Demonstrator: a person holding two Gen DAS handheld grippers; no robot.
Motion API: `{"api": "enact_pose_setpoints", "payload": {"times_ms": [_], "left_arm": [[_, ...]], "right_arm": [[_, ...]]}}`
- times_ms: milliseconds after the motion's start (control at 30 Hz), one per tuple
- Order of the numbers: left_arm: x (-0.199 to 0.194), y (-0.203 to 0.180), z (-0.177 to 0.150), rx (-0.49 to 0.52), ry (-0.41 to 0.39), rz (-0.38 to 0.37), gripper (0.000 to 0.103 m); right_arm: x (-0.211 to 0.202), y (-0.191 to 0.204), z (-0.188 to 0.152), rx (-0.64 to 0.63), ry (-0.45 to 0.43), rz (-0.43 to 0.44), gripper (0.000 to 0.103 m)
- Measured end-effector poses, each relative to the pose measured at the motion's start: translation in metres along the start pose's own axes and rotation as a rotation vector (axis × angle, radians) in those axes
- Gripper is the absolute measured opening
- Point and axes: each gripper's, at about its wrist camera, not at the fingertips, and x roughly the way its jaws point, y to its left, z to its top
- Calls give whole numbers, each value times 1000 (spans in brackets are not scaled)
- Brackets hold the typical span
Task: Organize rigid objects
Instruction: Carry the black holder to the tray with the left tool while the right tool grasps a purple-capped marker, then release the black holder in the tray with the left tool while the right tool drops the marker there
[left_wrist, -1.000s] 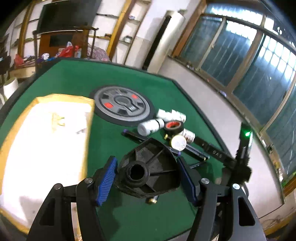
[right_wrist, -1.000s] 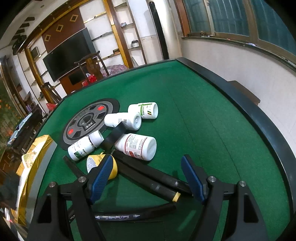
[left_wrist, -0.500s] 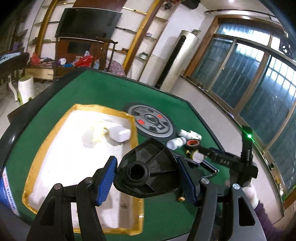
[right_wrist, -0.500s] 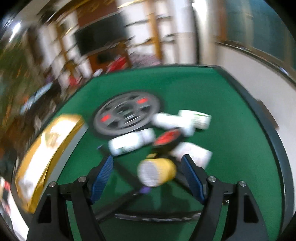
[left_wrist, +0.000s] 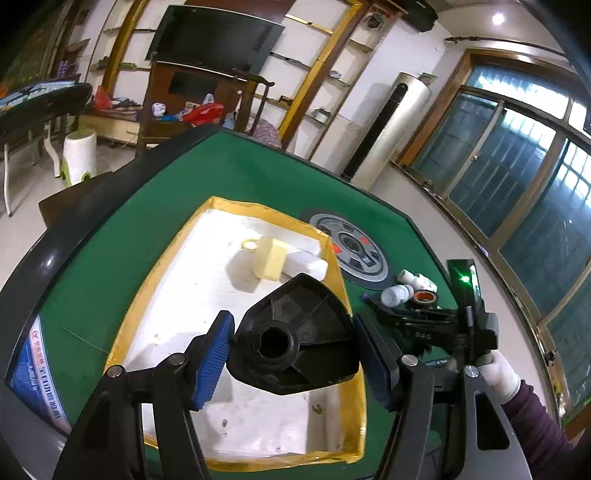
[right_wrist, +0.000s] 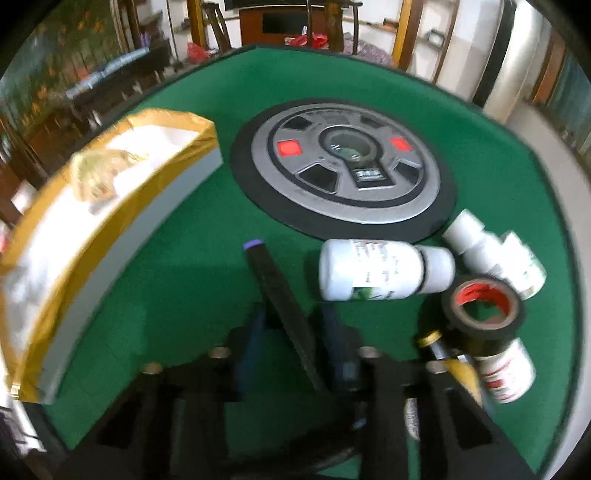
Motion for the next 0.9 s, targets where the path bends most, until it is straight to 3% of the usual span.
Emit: {"api": "enact_pose_setpoints", "payload": {"times_ms": [33, 167, 467, 700, 900], "left_arm": [[0, 2, 0, -3, 0, 3, 69], [-2, 5, 0, -15, -3, 14, 69], [-10, -6, 0, 22, -21, 71, 69], [19, 4, 25, 74, 40, 170, 69], [63, 17, 48, 125, 105, 267, 69]], "right_arm": [[-1, -2, -1, 9, -2, -3, 14], [-9, -11, -10, 87, -28, 61, 14], [-60, -23, -20, 240, -177, 242, 14], [-73, 10, -3, 258, -182, 409, 14], [-55, 61, 23, 264, -121, 515, 14]]}}
